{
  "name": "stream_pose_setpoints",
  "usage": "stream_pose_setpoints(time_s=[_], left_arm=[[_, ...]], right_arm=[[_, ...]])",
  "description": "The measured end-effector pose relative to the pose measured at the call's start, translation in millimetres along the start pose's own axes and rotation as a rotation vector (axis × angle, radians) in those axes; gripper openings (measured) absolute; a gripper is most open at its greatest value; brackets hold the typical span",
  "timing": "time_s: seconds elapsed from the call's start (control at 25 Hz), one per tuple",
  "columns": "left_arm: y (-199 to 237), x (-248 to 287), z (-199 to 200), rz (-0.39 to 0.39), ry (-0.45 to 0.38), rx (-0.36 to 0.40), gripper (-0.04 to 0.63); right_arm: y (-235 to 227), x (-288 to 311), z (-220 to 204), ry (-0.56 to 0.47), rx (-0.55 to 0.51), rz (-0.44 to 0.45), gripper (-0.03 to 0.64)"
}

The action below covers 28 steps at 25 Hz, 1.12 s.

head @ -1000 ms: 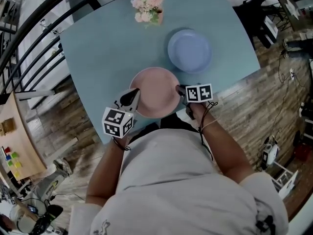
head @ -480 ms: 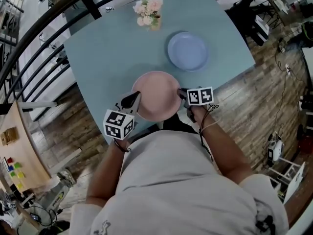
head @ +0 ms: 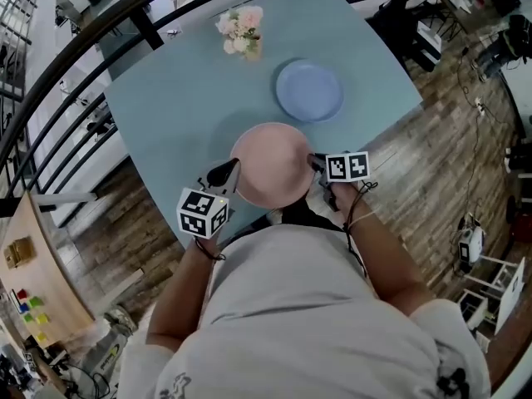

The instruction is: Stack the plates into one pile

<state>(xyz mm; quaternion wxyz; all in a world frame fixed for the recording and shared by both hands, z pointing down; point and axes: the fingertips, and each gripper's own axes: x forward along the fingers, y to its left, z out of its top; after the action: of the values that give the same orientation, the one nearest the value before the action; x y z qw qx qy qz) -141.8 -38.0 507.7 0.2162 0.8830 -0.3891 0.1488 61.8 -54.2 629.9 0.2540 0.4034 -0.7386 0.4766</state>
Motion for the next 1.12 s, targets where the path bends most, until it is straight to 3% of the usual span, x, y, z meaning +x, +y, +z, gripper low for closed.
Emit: stream_pose_setpoints(time_s=[0.32,0.52,1.12], left_arm=[[-9.8,25.8,18.7,-0.005,-0.004,0.028,0.005],[-19.1,52.6,27.4,0.008,-0.014,-0.022,0.005],[-69.2,157.8,53.9,0.175,-0.021,-0.107,0.005]], right_arm=[[-29.5,-17.5,21.2,-0.037,0.016,0.000,0.021],[-55.0,-25.2,37.7,-0.022,-0.004,0.013,0.021],[-158.7,-64.5,112.3,0.063,-0.132,0.113,0.023]])
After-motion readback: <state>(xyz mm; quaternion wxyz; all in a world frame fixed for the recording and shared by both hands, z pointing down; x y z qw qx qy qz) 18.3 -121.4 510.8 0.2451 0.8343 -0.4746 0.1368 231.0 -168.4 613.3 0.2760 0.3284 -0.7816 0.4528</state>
